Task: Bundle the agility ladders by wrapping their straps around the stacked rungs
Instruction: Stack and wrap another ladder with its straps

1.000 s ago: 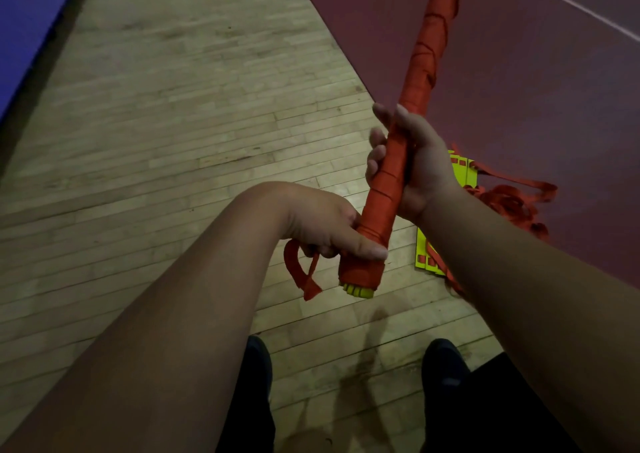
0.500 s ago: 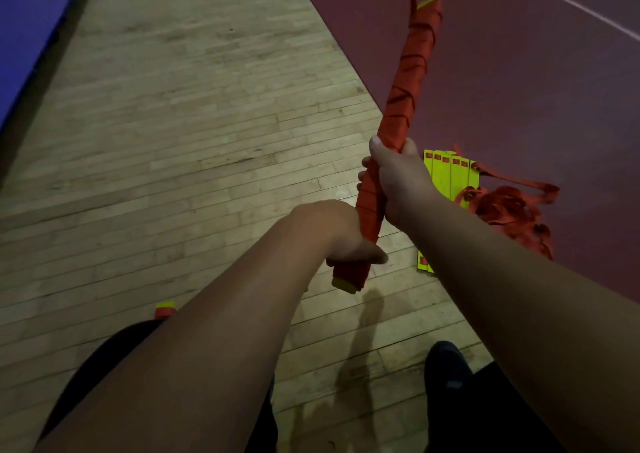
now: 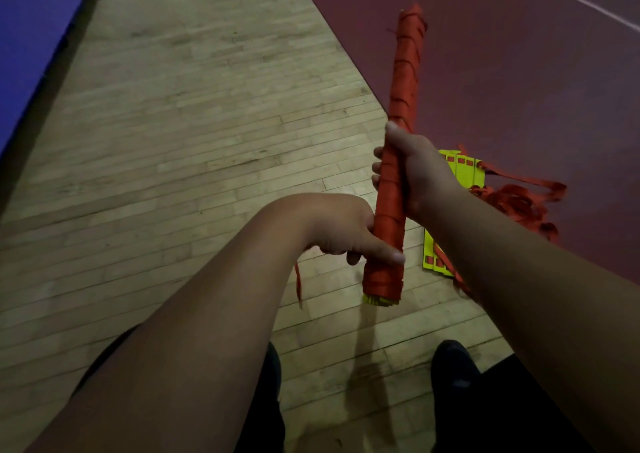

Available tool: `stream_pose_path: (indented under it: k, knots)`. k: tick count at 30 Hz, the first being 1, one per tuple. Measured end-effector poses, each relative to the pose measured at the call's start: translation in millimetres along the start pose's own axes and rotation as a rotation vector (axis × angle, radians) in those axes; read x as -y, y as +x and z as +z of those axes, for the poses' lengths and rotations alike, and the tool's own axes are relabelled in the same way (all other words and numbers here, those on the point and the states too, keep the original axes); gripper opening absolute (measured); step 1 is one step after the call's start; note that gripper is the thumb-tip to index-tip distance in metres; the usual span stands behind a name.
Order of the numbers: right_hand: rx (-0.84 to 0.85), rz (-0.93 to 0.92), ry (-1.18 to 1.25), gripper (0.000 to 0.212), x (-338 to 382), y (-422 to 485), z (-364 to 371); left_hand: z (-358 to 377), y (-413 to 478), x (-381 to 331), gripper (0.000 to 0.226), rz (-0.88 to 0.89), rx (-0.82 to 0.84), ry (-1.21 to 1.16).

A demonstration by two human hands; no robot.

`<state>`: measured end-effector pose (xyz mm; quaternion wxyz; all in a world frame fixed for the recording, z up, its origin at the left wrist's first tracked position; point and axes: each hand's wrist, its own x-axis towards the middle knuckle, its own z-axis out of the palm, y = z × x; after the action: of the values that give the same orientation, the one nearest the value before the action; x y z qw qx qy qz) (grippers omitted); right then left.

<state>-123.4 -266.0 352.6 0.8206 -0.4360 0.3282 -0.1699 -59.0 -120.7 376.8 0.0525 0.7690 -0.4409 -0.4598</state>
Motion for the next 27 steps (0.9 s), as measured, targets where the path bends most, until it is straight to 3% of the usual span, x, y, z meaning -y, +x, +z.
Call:
stream_pose_path:
  k: [3, 7, 12, 17, 20, 24, 27]
  knots:
    - [-0.092, -0.061, -0.090, 0.039, -9, 1, 1, 8, 5, 2, 0.057, -0.053, -0.001, 0.018]
    - [-0.112, -0.063, 0.014, 0.051, -12, 6, 3, 13, 6, -2, 0.065, -0.154, -0.120, 0.141]
    - [-0.186, -0.056, 0.017, 0.048, -11, 13, -1, 20, 5, -12, 0.069, -0.200, -0.215, 0.243]
    - [-0.283, -0.094, -0.064, 0.048, -13, 15, -2, 27, 3, -18, 0.057, -0.201, -0.244, 0.340]
    - [-0.236, -0.037, 0.054, 0.037, -3, 13, 0, 17, 2, -11, 0.044, -0.146, -0.200, 0.172]
    - [-0.094, 0.055, 0.274, 0.036, 9, 6, 0, -2, -11, -5, 0.053, -0.034, -0.061, -0.164]
    - [0.112, 0.083, 0.501, 0.041, 11, -3, -3, -6, -19, -6, 0.053, 0.058, 0.018, -0.368]
